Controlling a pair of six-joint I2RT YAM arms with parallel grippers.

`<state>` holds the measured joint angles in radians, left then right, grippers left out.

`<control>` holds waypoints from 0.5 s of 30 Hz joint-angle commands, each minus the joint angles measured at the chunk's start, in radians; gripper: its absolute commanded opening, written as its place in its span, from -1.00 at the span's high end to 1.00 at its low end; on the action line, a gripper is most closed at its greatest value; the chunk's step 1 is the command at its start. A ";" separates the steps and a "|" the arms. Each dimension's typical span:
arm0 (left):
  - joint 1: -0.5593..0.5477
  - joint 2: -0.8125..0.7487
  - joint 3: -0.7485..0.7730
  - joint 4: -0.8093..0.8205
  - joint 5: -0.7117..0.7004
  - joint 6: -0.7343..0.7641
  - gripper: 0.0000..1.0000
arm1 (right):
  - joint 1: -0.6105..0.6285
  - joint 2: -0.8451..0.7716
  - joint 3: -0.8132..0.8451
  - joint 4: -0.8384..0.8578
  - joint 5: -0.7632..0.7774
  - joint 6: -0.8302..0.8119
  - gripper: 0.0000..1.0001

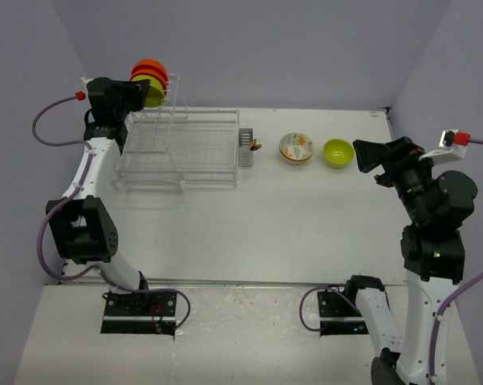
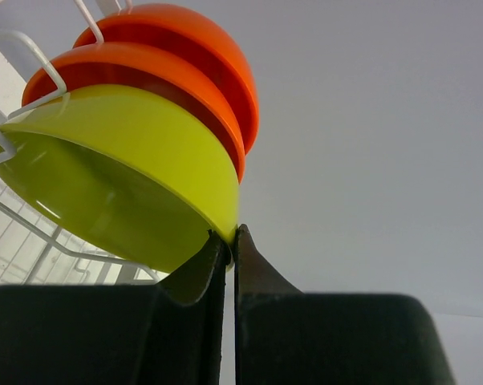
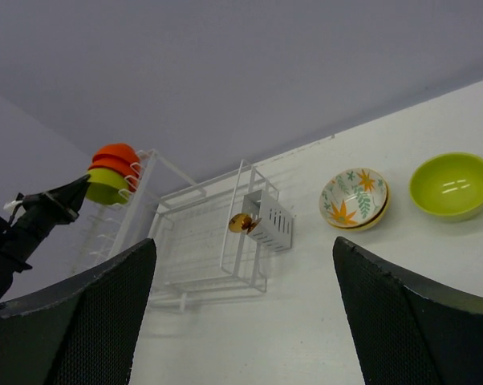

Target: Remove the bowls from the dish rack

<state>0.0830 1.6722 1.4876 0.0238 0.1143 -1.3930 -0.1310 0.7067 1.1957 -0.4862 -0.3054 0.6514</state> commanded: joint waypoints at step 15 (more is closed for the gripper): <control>0.014 -0.183 -0.127 0.251 0.061 0.074 1.00 | -0.002 -0.019 0.054 -0.003 0.005 -0.015 -0.84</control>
<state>0.0898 1.5543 1.3727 0.1631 0.1375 -1.3449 -0.1310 0.6849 1.2171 -0.4938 -0.3050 0.6464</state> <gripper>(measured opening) 0.022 0.918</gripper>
